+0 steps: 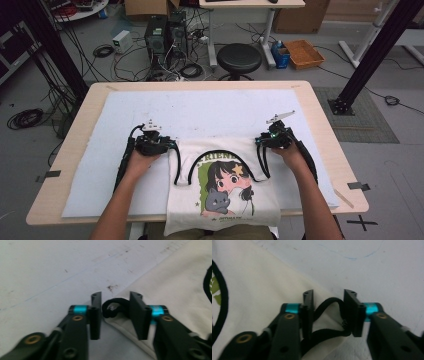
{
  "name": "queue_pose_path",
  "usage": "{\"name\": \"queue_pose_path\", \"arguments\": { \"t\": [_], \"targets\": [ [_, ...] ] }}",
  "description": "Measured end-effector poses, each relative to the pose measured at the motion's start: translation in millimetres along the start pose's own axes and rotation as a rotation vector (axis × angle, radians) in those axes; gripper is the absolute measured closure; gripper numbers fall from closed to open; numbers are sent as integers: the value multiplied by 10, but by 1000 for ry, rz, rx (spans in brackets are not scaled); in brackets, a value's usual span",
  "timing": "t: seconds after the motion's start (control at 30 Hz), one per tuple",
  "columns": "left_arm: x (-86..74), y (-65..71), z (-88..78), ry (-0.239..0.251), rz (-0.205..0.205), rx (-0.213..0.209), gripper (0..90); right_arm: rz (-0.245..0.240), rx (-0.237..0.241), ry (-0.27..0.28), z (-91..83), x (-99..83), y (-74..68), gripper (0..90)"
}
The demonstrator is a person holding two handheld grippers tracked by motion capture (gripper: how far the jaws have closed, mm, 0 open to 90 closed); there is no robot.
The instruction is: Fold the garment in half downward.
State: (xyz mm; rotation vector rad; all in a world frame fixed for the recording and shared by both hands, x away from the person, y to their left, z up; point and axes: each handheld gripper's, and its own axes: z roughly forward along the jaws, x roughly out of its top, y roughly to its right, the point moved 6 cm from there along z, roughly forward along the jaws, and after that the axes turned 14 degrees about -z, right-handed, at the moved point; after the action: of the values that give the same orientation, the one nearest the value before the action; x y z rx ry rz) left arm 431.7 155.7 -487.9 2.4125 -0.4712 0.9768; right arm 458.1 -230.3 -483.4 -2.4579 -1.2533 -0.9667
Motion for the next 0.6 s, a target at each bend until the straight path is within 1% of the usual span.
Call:
{"name": "queue_pose_path", "arguments": {
  "t": [0.03,0.07,0.1,0.13,0.17,0.2,0.23,0.27,0.3,0.33,0.37,0.4,0.43,0.47,0.5,0.53,0.57,0.6],
  "targets": [
    [-8,13,-5,-1,5,-8,790,-5,6,4,-9,-8,-12,754],
    [-8,13,-5,-1,5,-8,804,0,20,2,-20,-15,-32,822],
    [-20,21,-17,2,-2,-8,811,6,26,1,-28,-19,-48,842],
    [-20,21,-17,2,-2,-8,816,3,21,-1,-35,-22,-55,851],
    [-23,6,-26,11,-46,-28,818,6,19,-6,-42,-24,-65,859],
    [-23,6,-26,11,-46,-28,821,6,19,-6,-42,-24,-65,859],
    [0,-20,-45,40,-96,-45,823,0,2,1,-41,-18,-54,865],
    [29,-38,-62,65,-114,-54,824,2,-22,6,-40,-10,-42,867],
    [71,-53,-86,104,-138,-62,826,3,-45,16,-36,4,-27,868],
    [71,-53,-86,104,-138,-62,829,7,-67,27,-39,26,-7,869],
    [163,-108,-139,172,-197,-81,830,10,-88,47,-44,58,19,870],
    [204,-142,-156,193,-223,-79,830,21,-108,71,-53,99,45,870],
    [244,-175,-166,220,-241,-75,831,22,-137,92,-69,140,77,869],
    [281,-200,-176,249,-265,-82,831,24,-169,116,-89,184,115,869],
    [312,-222,-190,273,-283,-93,831,31,-200,144,-111,227,157,869],
    [338,-227,-203,298,-301,-110,831,46,-217,170,-135,264,185,869],
    [356,-223,-216,318,-310,-130,831,62,-225,197,-160,292,201,868],
    [359,-210,-229,319,-307,-141,831,73,-213,224,-175,311,208,868]
  ]
}}
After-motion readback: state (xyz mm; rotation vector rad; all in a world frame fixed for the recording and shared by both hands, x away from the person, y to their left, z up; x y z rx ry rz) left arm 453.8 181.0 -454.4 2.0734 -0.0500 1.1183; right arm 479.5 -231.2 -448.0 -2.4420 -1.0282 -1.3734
